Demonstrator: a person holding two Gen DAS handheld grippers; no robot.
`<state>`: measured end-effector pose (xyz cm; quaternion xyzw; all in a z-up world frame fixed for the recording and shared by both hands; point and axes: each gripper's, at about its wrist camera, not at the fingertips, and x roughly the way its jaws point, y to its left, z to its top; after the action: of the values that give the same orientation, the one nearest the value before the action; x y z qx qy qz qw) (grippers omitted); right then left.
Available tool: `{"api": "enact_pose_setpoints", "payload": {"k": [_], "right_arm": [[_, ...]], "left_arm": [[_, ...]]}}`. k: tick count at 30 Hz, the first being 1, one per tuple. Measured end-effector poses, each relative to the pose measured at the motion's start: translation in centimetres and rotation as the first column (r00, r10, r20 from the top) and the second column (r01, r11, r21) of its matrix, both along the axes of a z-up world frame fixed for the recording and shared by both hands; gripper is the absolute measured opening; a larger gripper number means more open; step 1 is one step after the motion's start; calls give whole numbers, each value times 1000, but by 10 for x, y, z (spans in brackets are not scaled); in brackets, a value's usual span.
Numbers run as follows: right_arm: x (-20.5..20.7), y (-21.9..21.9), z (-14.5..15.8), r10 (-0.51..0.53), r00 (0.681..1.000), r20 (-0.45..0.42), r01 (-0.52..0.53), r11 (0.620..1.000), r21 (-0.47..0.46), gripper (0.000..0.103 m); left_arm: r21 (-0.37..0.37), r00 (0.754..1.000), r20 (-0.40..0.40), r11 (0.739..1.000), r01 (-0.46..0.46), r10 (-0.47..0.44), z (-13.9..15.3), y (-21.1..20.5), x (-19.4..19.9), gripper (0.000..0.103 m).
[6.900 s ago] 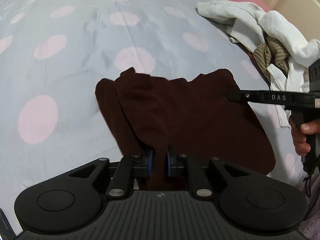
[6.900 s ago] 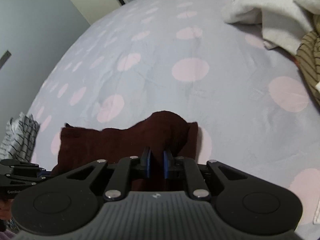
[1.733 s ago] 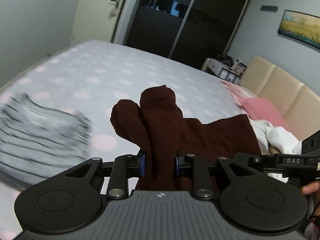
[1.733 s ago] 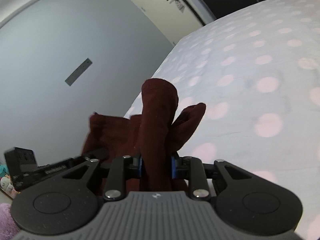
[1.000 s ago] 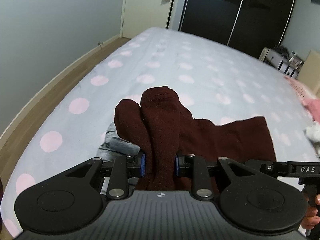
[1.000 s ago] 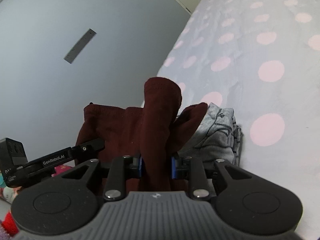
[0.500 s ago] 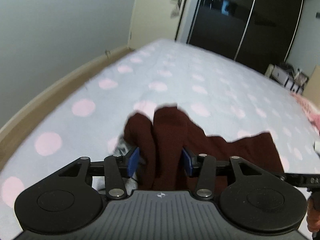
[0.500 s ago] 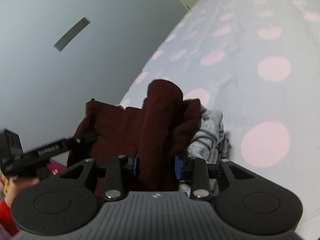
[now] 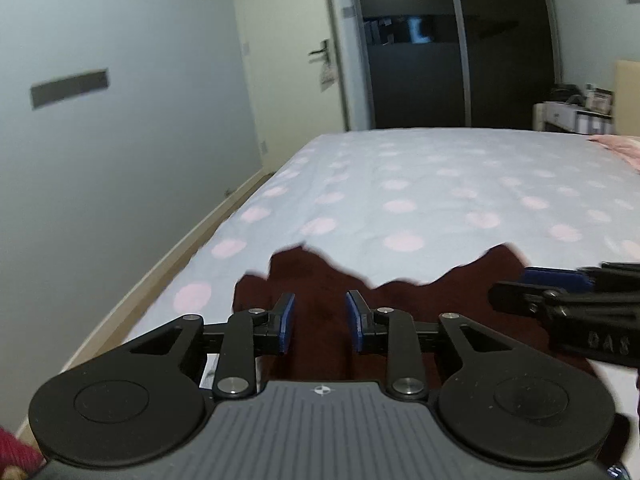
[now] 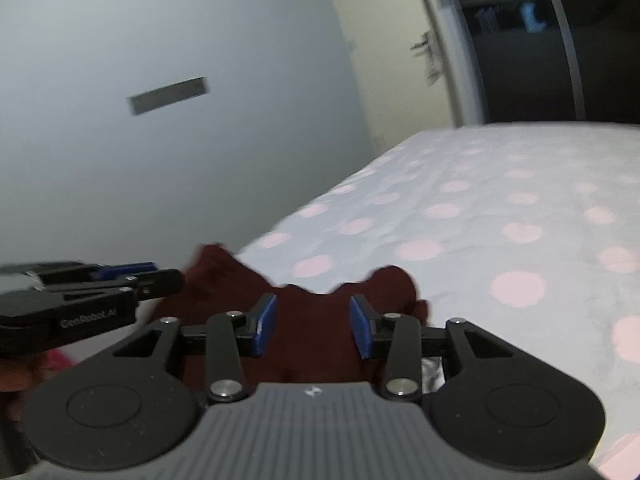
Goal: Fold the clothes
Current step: 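Lower the sweater onto the grey striped garment and open both grippers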
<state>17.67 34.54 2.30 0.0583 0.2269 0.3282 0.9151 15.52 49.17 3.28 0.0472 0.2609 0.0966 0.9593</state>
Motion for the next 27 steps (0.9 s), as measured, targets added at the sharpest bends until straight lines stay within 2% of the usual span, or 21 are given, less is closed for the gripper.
{"api": "enact_pose_setpoints", "payload": {"k": [2, 7, 9, 12, 14, 20, 23, 24, 26, 27], "right_arm": [[1, 4, -18, -13, 999, 32, 14, 1000, -20, 43], [15, 10, -47, -26, 999, 26, 27, 999, -39, 43], [19, 17, -59, 0, 999, 36, 2, 998, -61, 43], [21, 24, -72, 24, 996, 81, -17, 996, -89, 43], [23, 23, -76, 34, 996, 77, -27, 996, -84, 43], [28, 23, -69, 92, 994, 54, -84, 986, -145, 45], [27, 21, -52, 161, 986, 49, -146, 964, -224, 47], [24, 12, -43, 175, 983, 58, -159, 962, -222, 51], [18, -6, -24, 205, 976, 76, -184, 958, -219, 52], [14, -15, -15, 219, 972, 85, -197, 956, -217, 53]], "left_arm": [[-26, 999, -14, 999, -36, 36, -16, 12, 6, 24], [-123, 995, -39, 988, -93, 89, -58, 43, 14, 25], [-161, 995, -7, 982, -103, 104, -70, 48, 11, 26], [-166, 994, 17, 980, -106, 110, -79, 50, 10, 26], [-163, 994, 18, 981, -106, 110, -79, 51, 10, 26], [-151, 990, -20, 978, -144, 143, -62, 41, 6, 26], [-111, 990, 3, 984, -141, 142, -37, 21, -9, 27], [-104, 990, 22, 986, -133, 136, -27, 14, -16, 29], [-94, 991, 57, 988, -119, 125, -7, -1, -30, 38], [-92, 990, 73, 989, -114, 121, 6, -11, -38, 49]]}}
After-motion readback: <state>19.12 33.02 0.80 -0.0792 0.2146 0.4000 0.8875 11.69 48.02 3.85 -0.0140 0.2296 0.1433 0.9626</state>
